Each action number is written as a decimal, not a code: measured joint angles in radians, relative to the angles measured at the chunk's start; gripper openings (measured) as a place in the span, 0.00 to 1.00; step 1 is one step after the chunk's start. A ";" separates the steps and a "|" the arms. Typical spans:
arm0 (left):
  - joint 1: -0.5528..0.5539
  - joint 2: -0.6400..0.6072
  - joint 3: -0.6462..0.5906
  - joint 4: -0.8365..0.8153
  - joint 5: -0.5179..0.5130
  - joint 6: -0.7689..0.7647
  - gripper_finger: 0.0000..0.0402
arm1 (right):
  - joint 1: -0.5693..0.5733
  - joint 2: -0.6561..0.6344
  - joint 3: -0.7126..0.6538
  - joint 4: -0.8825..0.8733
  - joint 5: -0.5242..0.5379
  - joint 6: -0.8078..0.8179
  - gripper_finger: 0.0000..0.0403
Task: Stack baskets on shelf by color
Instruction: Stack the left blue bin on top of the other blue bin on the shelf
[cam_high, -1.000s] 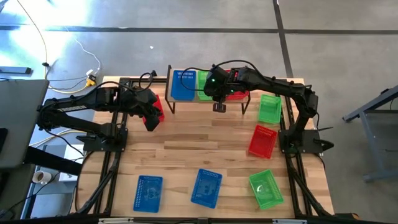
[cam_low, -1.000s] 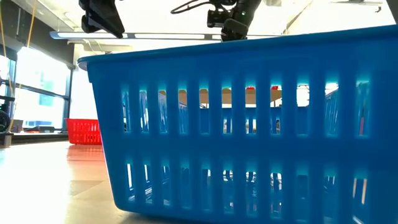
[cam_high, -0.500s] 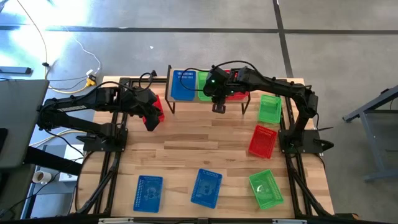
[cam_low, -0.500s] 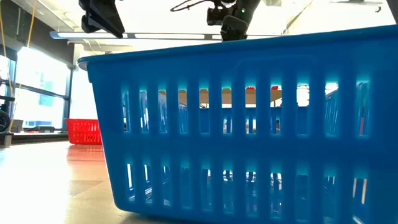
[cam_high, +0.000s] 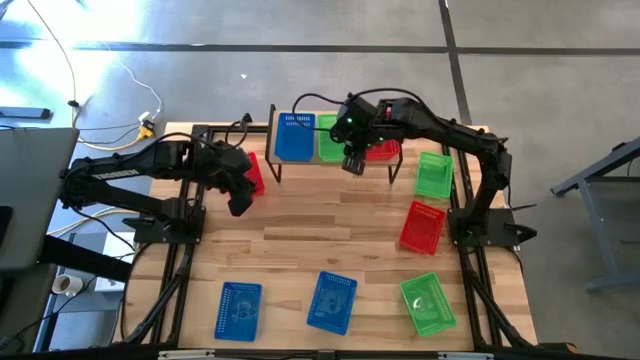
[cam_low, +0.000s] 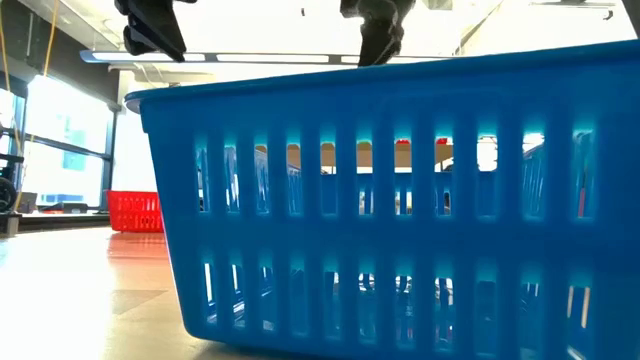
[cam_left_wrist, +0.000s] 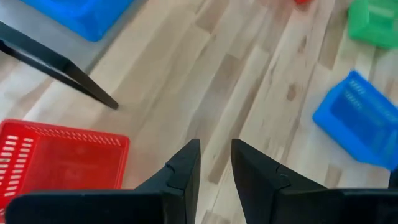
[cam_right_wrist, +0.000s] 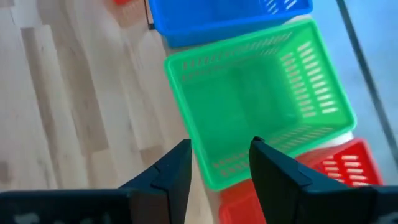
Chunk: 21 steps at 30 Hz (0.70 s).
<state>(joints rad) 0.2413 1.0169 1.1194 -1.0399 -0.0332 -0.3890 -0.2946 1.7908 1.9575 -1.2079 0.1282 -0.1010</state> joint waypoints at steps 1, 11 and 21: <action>-0.006 0.000 0.000 -0.012 0.002 0.006 0.21 | 0.005 0.000 0.001 0.000 -0.009 0.015 0.36; -0.167 0.000 -0.017 -0.109 0.025 -0.017 0.21 | 0.094 0.000 0.001 -0.001 -0.037 0.046 0.36; -0.437 0.000 -0.134 -0.045 0.085 -0.131 0.21 | 0.174 0.001 0.001 -0.001 -0.033 0.076 0.36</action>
<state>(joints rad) -0.1961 1.0172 0.9856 -1.0851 0.0520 -0.5201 -0.1205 1.7916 1.9583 -1.2087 0.0952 -0.0254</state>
